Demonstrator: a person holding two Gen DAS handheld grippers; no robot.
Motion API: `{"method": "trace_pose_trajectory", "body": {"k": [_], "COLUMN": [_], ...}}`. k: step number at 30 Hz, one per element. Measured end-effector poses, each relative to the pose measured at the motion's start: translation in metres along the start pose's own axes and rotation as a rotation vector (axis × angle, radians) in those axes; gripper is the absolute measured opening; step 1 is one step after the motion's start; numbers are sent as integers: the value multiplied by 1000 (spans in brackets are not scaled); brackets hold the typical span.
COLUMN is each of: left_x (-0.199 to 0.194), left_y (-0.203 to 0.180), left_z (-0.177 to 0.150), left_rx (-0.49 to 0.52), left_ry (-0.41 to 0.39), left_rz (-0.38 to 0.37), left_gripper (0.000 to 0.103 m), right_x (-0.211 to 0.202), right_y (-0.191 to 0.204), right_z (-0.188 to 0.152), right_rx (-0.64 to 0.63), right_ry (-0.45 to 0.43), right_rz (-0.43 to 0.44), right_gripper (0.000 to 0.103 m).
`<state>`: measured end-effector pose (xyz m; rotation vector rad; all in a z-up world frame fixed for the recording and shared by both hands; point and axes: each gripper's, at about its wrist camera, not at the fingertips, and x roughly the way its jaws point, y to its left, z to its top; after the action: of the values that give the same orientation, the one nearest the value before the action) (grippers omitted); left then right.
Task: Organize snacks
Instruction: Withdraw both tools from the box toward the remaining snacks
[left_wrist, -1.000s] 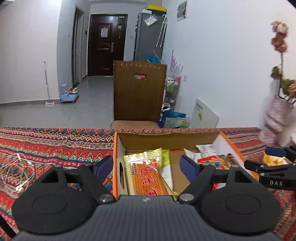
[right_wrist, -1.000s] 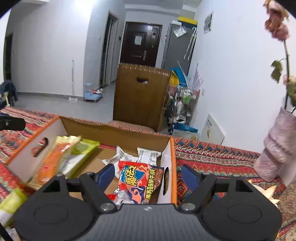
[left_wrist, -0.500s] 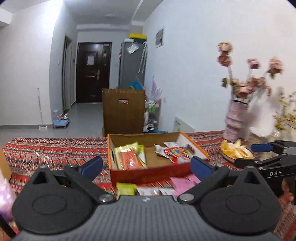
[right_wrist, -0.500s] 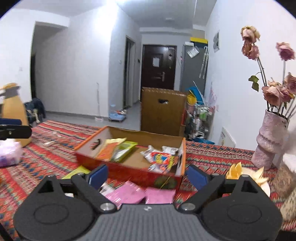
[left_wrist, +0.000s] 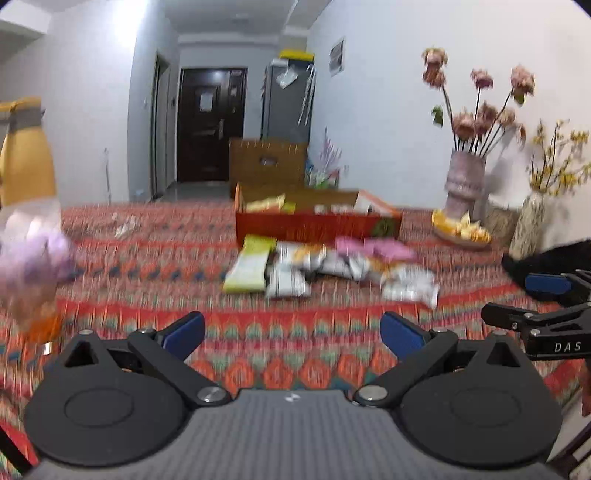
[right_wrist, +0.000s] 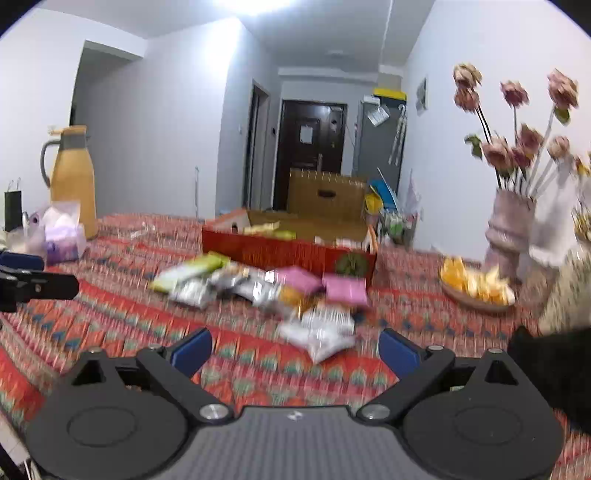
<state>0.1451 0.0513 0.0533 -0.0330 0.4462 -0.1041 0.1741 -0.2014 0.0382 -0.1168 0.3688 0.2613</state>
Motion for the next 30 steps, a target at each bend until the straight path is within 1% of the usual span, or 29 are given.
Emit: {"method": "trace_pose_trajectory", "body": {"k": [5,9,16,21,24,26,28,30], "left_x": [-1,6,26,51,71,88,106,126], "left_y": [-1,-2,-5,-4,-1,1,3,4], "left_z": [-25,-30,-22,-4,8,17,24,34], "left_rx": [-24,-19,-12,-7,-11,-13,-8,-1], "left_ry": [70,98,118,118,116,125,137,148], "left_rz": [4,10,0,-13,-23,-26,-34,-46], "left_gripper": [103,103,103,102,98,90,84,83], "right_x": [-10,-8,4,25,43,54,68,83], "right_y": [9,16,9,-3,-10,-14,-18,-23], "right_z": [-38,-49,-43,-36,-27,-23,-17,-11], "right_rx": [63,59,82,99,97,86,80,75], "right_ry": [76,113,115,140,154,162,172,184], "right_rz": [57,64,58,45,30,18,13,13], "right_gripper": [97,97,97,97,96,95,95,93]}}
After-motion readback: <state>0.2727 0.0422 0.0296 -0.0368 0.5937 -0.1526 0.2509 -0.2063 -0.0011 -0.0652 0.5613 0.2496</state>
